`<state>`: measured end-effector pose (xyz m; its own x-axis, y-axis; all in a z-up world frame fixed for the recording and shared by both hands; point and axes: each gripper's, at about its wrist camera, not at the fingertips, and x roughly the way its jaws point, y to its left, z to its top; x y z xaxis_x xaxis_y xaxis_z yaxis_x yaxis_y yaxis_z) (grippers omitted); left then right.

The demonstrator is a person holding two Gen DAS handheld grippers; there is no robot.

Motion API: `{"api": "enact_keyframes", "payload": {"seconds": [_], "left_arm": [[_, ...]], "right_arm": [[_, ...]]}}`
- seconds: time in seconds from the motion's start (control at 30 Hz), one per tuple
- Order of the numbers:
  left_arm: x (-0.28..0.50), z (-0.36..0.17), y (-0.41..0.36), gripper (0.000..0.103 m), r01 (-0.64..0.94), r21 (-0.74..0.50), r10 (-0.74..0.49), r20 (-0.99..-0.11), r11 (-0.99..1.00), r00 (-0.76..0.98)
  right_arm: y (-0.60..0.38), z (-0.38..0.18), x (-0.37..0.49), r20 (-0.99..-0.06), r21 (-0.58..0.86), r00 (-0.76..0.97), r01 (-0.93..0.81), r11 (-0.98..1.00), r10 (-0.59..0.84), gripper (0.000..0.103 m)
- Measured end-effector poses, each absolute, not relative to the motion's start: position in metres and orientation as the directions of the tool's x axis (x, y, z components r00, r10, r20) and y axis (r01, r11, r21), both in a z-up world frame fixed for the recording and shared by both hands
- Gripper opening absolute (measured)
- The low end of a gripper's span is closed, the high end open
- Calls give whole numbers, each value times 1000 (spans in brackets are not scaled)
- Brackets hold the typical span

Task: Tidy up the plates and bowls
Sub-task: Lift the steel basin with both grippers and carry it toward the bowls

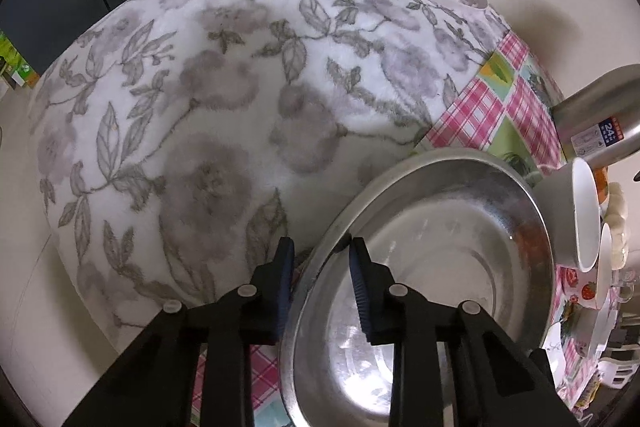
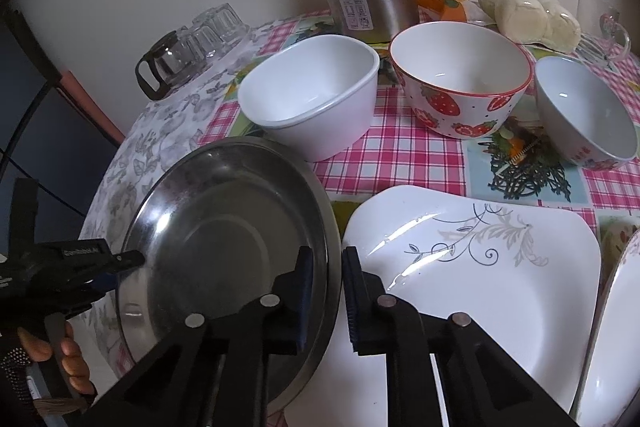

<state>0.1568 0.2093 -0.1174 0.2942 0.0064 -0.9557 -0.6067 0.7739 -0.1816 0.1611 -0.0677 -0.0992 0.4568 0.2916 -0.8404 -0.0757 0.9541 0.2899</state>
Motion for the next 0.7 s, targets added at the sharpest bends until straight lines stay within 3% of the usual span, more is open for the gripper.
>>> {"api": "enact_keyframes", "payload": {"seconds": [0.7], "left_arm": [[129, -112, 243, 33, -677, -176, 42, -955, 715, 293]], "right_arm": [[-46, -117, 164, -842, 334, 402, -135, 933, 360, 15]]}}
